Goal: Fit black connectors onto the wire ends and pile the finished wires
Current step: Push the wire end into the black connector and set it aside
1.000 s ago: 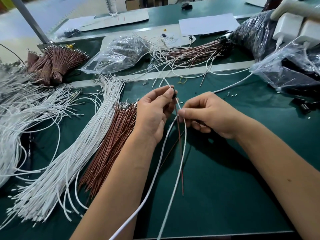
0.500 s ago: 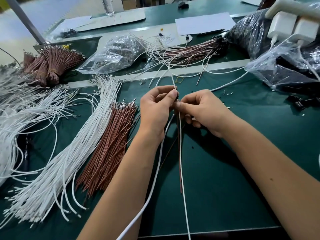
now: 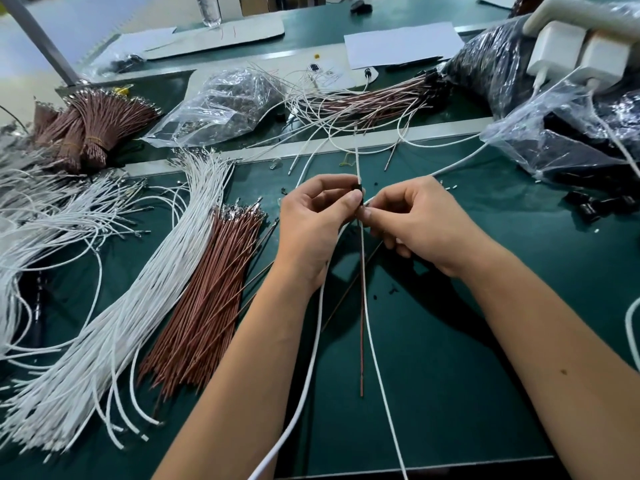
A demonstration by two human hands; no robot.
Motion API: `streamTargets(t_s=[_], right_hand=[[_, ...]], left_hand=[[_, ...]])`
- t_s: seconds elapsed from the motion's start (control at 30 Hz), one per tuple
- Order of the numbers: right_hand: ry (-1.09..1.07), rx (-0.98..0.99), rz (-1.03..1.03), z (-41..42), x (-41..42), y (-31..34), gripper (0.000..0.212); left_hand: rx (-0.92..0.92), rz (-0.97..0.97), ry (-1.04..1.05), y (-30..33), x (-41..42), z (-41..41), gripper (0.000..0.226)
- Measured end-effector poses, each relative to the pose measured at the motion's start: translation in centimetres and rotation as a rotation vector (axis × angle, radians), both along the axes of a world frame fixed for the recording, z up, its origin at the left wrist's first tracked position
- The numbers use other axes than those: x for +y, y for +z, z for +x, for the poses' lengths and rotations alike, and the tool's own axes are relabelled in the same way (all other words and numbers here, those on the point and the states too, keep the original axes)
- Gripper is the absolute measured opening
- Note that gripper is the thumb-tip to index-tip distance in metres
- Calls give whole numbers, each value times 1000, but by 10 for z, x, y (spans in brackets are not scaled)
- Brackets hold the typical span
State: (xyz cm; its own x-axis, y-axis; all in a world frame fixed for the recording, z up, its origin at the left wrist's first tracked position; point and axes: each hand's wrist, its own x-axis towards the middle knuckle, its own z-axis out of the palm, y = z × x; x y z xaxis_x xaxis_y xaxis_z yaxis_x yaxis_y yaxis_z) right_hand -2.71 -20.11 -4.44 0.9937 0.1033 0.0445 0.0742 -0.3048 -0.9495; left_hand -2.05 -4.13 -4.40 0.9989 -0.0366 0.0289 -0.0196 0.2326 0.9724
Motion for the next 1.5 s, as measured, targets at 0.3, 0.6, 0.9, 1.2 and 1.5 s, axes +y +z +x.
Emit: streamTargets(t_s=[0.3,0.6,0.9,1.2,1.5], right_hand=[[0,47,65,-3,3,3,18],[35,107,109,-5,1,11,18],[96,133,110,-6,0,13,20],[245,141,10,-6,-5,13,21],[161,81,206,-5,-3,11,32]], left_hand=[[7,-45,10,1,1,0,15],[41,-95,-29,2,4,0,19],[63,-151,-66,4,5,-1,25],[83,-249,-45,10,9,0,19],[-47,-213,-84,13,10,-3,25]])
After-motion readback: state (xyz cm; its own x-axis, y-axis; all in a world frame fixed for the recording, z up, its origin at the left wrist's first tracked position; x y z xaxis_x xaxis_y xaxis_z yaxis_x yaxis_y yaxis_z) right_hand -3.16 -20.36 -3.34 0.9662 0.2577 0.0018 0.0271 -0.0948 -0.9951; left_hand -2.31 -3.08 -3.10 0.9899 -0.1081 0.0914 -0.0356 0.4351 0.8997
